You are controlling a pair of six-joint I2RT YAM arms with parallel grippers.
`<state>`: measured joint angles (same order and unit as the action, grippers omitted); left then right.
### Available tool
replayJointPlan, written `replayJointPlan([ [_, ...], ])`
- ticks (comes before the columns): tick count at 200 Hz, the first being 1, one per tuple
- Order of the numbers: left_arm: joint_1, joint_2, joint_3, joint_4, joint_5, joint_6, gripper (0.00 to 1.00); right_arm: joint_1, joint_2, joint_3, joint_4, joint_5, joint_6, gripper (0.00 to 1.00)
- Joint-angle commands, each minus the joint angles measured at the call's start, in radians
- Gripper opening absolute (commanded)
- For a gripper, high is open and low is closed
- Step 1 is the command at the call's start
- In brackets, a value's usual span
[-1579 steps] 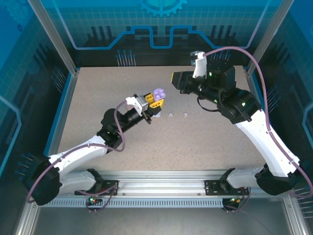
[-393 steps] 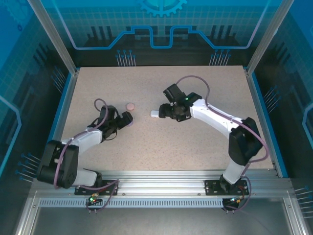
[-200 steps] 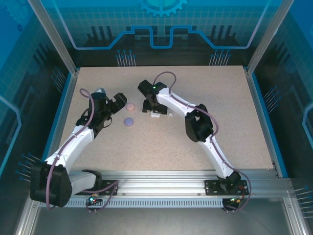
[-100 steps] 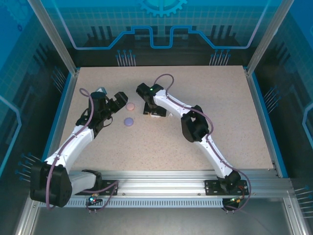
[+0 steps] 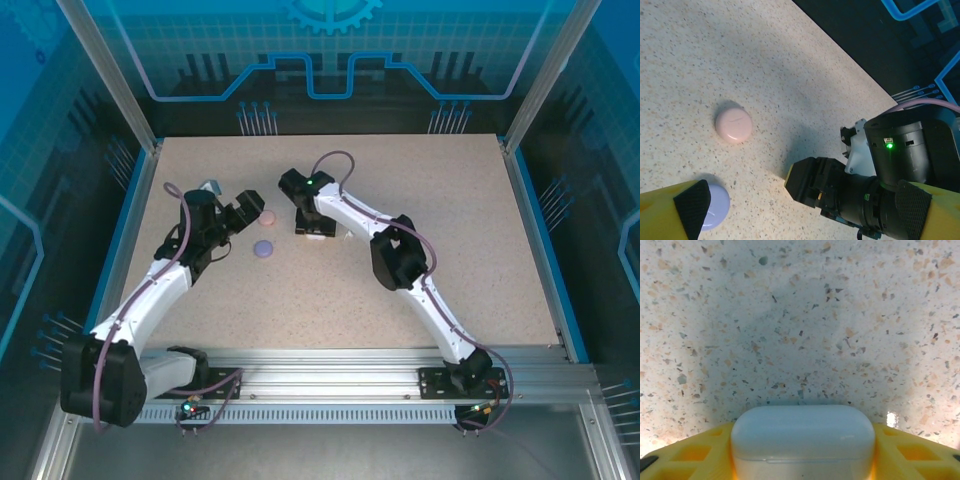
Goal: Insert the wireless bluetooth earbuds into the charging case
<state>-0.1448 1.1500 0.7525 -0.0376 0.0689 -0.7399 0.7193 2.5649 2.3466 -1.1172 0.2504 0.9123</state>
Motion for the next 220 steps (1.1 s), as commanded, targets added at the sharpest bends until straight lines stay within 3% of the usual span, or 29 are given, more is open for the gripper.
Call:
replayJointPlan([
  [1, 0.012, -0.033, -0.046, 0.04, 0.067, -0.031, 0.99, 0.012, -0.096, -0.108, 0.038, -0.042, -0.011, 0.53],
  [36, 0.001, -0.048, -0.145, 0.127, 0.103, -0.093, 0.99, 0.022, -0.274, -0.331, 0.129, -0.075, 0.067, 0.53],
  [72, -0.062, -0.028, -0.291, 0.327, 0.089, -0.191, 0.99, 0.014, -0.392, -0.496, 0.224, -0.123, 0.184, 0.54],
  [107, -0.188, 0.053, -0.367, 0.526, 0.028, -0.228, 0.99, -0.005, -0.423, -0.51, 0.247, -0.155, 0.271, 0.54],
  [165, -0.38, 0.279, -0.455, 0.949, -0.209, -0.271, 0.98, -0.059, -0.437, -0.541, 0.322, -0.274, 0.425, 0.53],
  [220, -0.418, 0.464, -0.401, 1.113, -0.244, -0.242, 0.85, -0.066, -0.436, -0.543, 0.344, -0.326, 0.469, 0.52],
])
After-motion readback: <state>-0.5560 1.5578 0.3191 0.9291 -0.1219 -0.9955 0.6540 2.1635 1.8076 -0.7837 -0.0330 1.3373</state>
